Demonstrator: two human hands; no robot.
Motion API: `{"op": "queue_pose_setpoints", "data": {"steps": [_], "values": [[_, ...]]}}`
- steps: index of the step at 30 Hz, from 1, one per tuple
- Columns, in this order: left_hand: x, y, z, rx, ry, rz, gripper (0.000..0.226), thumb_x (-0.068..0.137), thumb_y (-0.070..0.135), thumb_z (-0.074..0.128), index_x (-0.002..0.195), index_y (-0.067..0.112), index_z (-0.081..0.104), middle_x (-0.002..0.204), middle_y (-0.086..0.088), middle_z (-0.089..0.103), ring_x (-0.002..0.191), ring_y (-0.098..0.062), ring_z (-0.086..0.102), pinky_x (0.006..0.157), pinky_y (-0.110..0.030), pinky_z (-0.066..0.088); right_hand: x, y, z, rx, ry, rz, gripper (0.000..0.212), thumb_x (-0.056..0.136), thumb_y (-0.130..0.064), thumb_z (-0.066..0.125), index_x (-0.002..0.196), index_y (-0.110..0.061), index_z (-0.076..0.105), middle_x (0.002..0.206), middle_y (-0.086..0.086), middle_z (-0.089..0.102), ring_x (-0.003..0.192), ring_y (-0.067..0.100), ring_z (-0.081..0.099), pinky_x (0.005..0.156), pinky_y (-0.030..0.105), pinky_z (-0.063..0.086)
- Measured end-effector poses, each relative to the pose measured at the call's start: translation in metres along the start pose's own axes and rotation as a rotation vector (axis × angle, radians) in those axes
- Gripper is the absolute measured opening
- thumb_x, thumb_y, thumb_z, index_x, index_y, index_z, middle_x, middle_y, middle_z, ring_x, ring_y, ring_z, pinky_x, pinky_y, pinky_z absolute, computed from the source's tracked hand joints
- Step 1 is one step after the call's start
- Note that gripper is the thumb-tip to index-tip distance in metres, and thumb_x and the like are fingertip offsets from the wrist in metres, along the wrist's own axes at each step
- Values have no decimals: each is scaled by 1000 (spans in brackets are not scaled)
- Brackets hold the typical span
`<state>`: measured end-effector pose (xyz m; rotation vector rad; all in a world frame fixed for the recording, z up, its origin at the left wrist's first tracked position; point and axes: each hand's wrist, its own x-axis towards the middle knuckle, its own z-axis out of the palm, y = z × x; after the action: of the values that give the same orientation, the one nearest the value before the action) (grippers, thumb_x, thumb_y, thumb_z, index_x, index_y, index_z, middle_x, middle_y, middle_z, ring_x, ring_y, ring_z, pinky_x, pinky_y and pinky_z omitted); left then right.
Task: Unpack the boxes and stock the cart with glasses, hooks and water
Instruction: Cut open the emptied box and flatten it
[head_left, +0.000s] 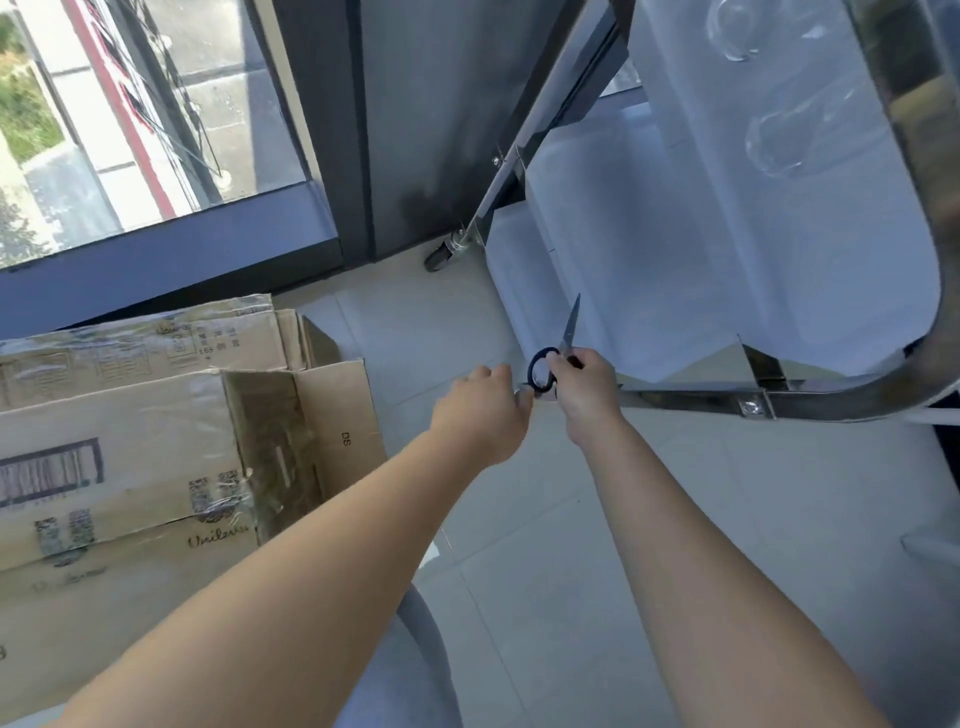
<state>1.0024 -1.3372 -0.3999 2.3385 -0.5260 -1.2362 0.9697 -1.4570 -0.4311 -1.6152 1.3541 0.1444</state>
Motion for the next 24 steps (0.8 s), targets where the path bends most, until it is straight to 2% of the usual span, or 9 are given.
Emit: {"op": "queue_pose_setpoints", "data": {"steps": [3,6,8,10,13,16,18,21,24], "values": [[36,7,2,201,7,62,37,101,32,29,127,10,42,126,-10,48,117,-29,43,79,-33,30,61,7,-3,-132,104,29,11,94,-14,50,87,-6,51,66,1,43,59,16,41,42,18,29],[70,6,12,269,-29,89,38,100,32,32,130,11,42,127,-9,48,117,-28,44,78,-32,27,115,15,1,-185,199,63,8,94,-14,51,92,-6,51,82,7,56,69,20,50,47,21,35],[87,1,19,279,-30,98,38,100,30,33,132,13,41,128,-8,49,116,-28,46,78,-31,28,140,19,5,-132,262,70,21,93,-13,53,111,-3,52,110,13,58,84,23,57,65,29,48],[99,-3,26,295,-11,115,37,99,29,34,132,14,42,127,-7,50,115,-28,48,77,-30,29,155,19,9,-74,324,81,36,92,-12,54,124,-1,44,127,17,49,107,30,55,89,36,49],[108,-5,31,298,13,137,36,99,28,35,130,14,44,125,-7,51,113,-28,49,77,-30,31,168,17,11,-80,408,89,29,94,-16,53,119,-2,49,130,18,42,114,33,50,92,38,46],[111,-3,33,280,22,148,35,98,27,35,129,13,44,124,-7,51,112,-28,49,79,-31,34,165,14,6,-313,398,137,35,98,-29,45,124,-5,51,134,15,41,122,30,41,85,29,35],[109,-1,33,274,24,159,34,98,26,35,128,13,45,122,-7,52,111,-28,50,79,-31,35,158,17,4,-365,378,130,39,100,-32,39,127,-5,48,137,14,38,125,30,36,89,32,35],[93,0,27,289,42,162,32,98,25,36,126,13,47,120,-6,53,110,-27,51,76,-31,35,125,18,12,-325,356,-81,35,99,-22,41,126,-3,49,136,16,41,122,34,37,99,37,35],[68,-3,12,355,90,181,31,97,22,37,125,13,47,119,-7,53,111,-26,50,73,-30,32,69,21,27,-238,224,-235,35,93,-8,44,126,-2,50,132,13,45,122,27,42,87,20,32]]}}
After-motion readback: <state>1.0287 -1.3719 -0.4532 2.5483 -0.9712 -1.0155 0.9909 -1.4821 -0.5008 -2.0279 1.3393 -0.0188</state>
